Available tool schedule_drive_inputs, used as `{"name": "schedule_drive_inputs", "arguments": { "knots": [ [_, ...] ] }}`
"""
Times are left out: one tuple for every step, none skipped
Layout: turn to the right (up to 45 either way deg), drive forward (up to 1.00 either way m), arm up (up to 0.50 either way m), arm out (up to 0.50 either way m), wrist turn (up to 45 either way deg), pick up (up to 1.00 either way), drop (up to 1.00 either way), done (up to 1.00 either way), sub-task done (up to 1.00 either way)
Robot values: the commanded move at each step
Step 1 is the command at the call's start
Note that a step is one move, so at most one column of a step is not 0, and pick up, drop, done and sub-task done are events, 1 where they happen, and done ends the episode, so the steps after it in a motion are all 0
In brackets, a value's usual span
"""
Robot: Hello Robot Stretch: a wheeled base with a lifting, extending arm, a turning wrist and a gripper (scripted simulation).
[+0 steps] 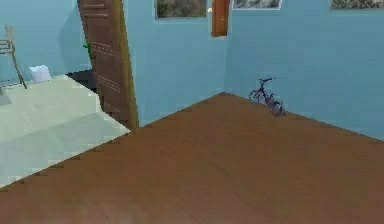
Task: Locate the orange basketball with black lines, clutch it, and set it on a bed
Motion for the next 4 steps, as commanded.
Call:
{"name": "schedule_drive_inputs", "arguments": {
  "knots": [
    [-18.0, 0.0, 0.0, 0.0, 0.0, 0.0, 0.0, 0.0, 0.0],
    [0.0, 0.0, 0.2, 0.0, 0.0, 0.0, 0.0, 0.0, 0.0],
    [0.0, 0.0, 0.0, 0.42, 0.0, 0.0, 0.0, 0.0, 0.0],
    [0.0, 0.0, 0.0, 0.0, 45.0, 0.0, 0.0, 0.0, 0.0]
  ]
}}
